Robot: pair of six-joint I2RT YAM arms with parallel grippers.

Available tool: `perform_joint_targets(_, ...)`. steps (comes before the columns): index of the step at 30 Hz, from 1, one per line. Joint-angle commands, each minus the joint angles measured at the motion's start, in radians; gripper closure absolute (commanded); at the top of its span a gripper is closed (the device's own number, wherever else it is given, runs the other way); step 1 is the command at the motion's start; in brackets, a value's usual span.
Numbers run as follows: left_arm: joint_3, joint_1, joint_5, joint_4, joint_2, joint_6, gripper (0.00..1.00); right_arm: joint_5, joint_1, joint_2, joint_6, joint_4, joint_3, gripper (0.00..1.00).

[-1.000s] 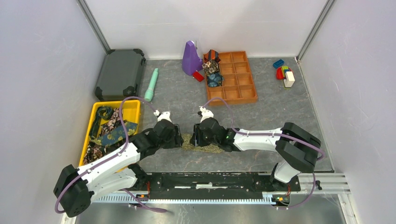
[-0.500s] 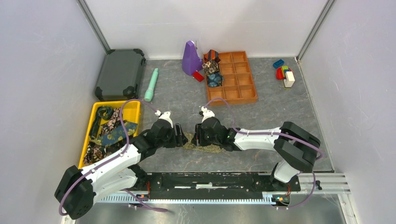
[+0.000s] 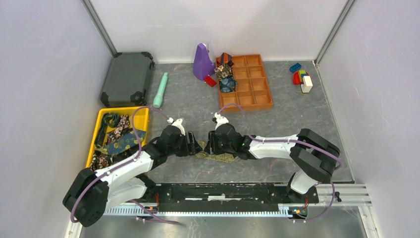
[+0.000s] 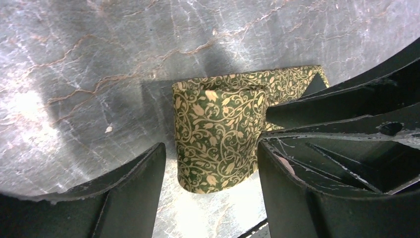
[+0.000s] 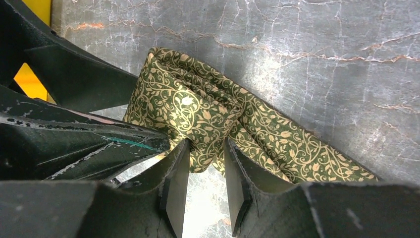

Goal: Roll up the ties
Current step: Roll the tie at the center of the board.

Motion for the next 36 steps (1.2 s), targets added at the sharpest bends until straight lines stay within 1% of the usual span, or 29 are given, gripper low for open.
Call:
perform_joint_targets(1, -0.014, 0.012, 0.061, 0.092, 0.02, 0.052, 0.26, -0.003, -0.006, 0.015, -0.017, 0.022, -0.012, 0.62)
perform_joint_targets(3, -0.02, 0.016, 0.069, 0.122, 0.03, 0.052, 0.26, -0.006, -0.008, 0.018, -0.017, 0.023, -0.013, 0.63)
perform_joint_targets(14, -0.046, 0.02, 0.097, 0.171, 0.045, 0.053, 0.27, -0.011, -0.015, 0.019, -0.019, 0.027, -0.023, 0.64)
perform_joint_targets(24, -0.062, 0.02, 0.112, 0.24, 0.096, 0.054, 0.29, -0.018, -0.017, 0.023, -0.019, 0.036, -0.033, 0.65)
perform_joint_targets(32, -0.065, 0.021, 0.113, 0.264, 0.113, 0.049, 0.3, -0.023, -0.019, 0.03, -0.019, 0.039, -0.038, 0.66)
perform_joint_targets(36, -0.068, 0.021, 0.105, 0.267, 0.114, 0.047, 0.34, -0.024, -0.02, 0.033, -0.019, 0.042, -0.038, 0.66)
